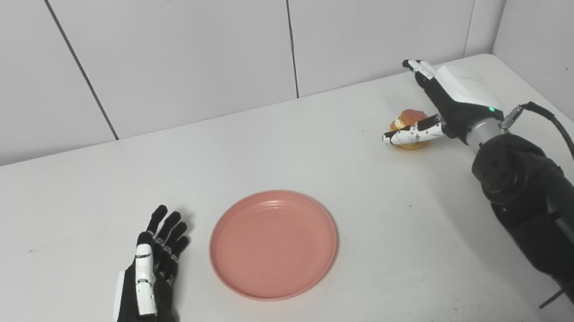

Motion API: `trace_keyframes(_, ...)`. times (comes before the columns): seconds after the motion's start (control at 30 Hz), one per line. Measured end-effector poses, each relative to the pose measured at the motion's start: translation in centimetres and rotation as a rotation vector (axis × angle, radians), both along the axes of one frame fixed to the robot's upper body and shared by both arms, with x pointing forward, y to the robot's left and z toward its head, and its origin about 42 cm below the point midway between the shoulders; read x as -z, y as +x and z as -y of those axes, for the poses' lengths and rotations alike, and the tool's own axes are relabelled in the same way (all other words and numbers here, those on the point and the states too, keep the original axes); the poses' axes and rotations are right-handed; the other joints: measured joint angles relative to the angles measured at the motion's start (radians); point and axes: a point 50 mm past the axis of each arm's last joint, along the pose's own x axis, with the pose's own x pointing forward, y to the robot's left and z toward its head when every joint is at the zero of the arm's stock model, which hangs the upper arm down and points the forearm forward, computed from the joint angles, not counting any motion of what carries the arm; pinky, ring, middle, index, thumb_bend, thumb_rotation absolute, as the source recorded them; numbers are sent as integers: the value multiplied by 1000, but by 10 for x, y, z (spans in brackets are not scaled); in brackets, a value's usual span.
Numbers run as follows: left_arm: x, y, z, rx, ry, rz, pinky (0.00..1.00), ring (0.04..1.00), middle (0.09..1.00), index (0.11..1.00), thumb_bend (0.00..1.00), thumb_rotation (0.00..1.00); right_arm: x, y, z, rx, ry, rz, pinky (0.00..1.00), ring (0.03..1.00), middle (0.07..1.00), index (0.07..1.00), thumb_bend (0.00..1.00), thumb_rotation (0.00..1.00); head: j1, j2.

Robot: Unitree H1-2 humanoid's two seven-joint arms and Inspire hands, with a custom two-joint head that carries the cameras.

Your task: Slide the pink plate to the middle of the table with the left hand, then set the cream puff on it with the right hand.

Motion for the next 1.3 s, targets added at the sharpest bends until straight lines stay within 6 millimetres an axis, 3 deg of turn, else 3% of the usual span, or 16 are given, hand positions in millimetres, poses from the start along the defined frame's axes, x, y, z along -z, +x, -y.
trace_keyframes(0.4,1,-2,-3,-5,-7,-6,910,891,885,871,433,1000,21,29,12,66,-12,-104,724,892,955,941,863,389,-3,8)
trace_keyframes(0.67,1,-2,-5,-3,-11,-8,908,892,885,869,440,1000,31,51,19,109,-23,-147,703,862,933,925,876,426,-6,18)
trace_keyframes(1.3,0,-2,-10,-12,-18,-10,925,906,893,872,459,1000,39,73,15,120,-26,-185,710,847,906,917,878,412,-5,40)
